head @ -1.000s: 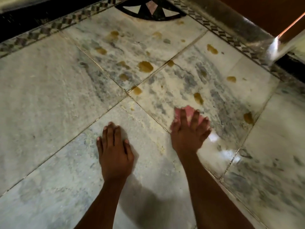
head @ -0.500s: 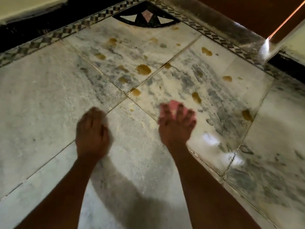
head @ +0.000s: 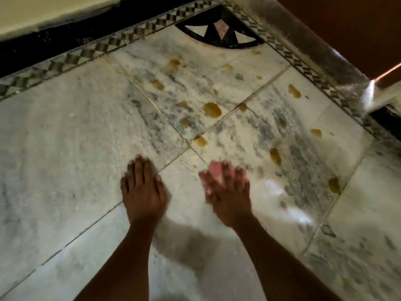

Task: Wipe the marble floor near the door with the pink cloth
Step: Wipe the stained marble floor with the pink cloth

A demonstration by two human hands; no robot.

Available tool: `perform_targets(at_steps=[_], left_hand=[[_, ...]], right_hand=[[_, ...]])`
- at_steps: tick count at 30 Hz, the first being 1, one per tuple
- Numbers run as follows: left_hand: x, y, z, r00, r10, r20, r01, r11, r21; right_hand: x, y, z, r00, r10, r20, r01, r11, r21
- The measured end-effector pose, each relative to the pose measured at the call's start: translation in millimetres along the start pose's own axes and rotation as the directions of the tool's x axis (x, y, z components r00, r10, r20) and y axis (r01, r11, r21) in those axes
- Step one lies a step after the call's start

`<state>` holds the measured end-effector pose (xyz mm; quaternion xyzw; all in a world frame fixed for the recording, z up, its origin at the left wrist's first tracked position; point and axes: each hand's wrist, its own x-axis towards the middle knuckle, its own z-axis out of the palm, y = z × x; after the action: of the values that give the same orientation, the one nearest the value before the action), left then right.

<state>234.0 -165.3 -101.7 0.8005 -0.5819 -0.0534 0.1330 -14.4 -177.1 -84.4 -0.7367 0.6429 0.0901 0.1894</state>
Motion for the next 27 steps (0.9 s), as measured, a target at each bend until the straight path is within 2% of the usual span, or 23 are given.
perform_targets(at_steps=[2, 4, 6, 8, 10, 12, 14, 16, 18, 20, 21, 24, 26, 27], left_hand=[[-0.9, -0.8, -2.7, 1.000, 0.013, -0.005, -0.013, 1.000, -0.004], [-0.6, -0.5, 0.1, 1.000, 0.017, 0.020, -0.016, 1.000, -0.019], [21.1, -8.9, 4.9, 0.999, 0.051, 0.006, -0.051, 0.998, -0.043], [55.4, -19.2, 8.5, 0.989, 0.150, -0.010, -0.151, 0.987, -0.046], [79.3, -28.7, 6.7, 0.988, 0.150, -0.042, -0.152, 0.987, -0.043], [87.1, -27.8, 10.9, 0.996, 0.085, -0.043, -0.087, 0.995, -0.057], [84.5, -27.0, 14.1, 0.998, 0.033, -0.048, -0.036, 0.997, -0.071], [84.8, -28.7, 12.9, 0.999, 0.021, -0.039, -0.023, 0.998, -0.059], [89.4, -28.4, 10.2, 0.999, 0.013, -0.030, -0.014, 0.999, -0.051], [87.6, -28.4, 8.6, 1.000, 0.005, -0.007, -0.005, 0.998, -0.055], [86.9, -27.5, 9.9, 1.000, 0.012, -0.011, -0.013, 0.998, -0.058], [86.5, -32.5, 11.8, 1.000, 0.023, -0.020, -0.024, 0.999, -0.047], [87.5, -32.1, 12.7, 0.999, 0.023, -0.038, -0.024, 0.999, -0.045], [89.1, -30.5, 12.9, 0.999, 0.013, -0.049, -0.015, 0.999, -0.040]], right_hand=[[-20.6, -5.6, 12.1, 0.999, -0.005, -0.033, 0.005, 1.000, -0.011], [-23.6, -3.2, 20.5, 0.983, 0.114, -0.141, -0.106, 0.992, 0.061], [15.7, -11.1, 12.7, 0.941, 0.257, -0.219, -0.221, 0.959, 0.176], [67.4, -31.5, 3.6, 0.906, 0.351, -0.236, -0.284, 0.919, 0.274], [91.1, -54.6, 2.4, 0.923, 0.244, -0.297, -0.199, 0.964, 0.174], [84.6, -51.8, 14.8, 0.933, 0.081, -0.351, -0.059, 0.996, 0.072], [55.6, -30.6, 20.5, 0.924, 0.045, -0.380, -0.027, 0.998, 0.052], [54.5, -16.8, 18.3, 0.904, 0.196, -0.379, -0.152, 0.978, 0.145], [87.5, -22.9, 10.8, 0.849, 0.373, -0.374, -0.305, 0.924, 0.229], [124.5, -48.9, 0.2, 0.826, 0.426, -0.369, -0.331, 0.897, 0.293], [136.1, -63.5, -3.5, 0.835, 0.389, -0.389, -0.301, 0.915, 0.268], [126.6, -86.5, 5.6, 0.894, 0.148, -0.422, -0.097, 0.985, 0.141], [92.9, -75.0, 14.8, 0.898, 0.007, -0.440, 0.013, 0.999, 0.043], [83.3, -64.3, 16.3, 0.899, -0.004, -0.437, 0.022, 0.999, 0.037]])
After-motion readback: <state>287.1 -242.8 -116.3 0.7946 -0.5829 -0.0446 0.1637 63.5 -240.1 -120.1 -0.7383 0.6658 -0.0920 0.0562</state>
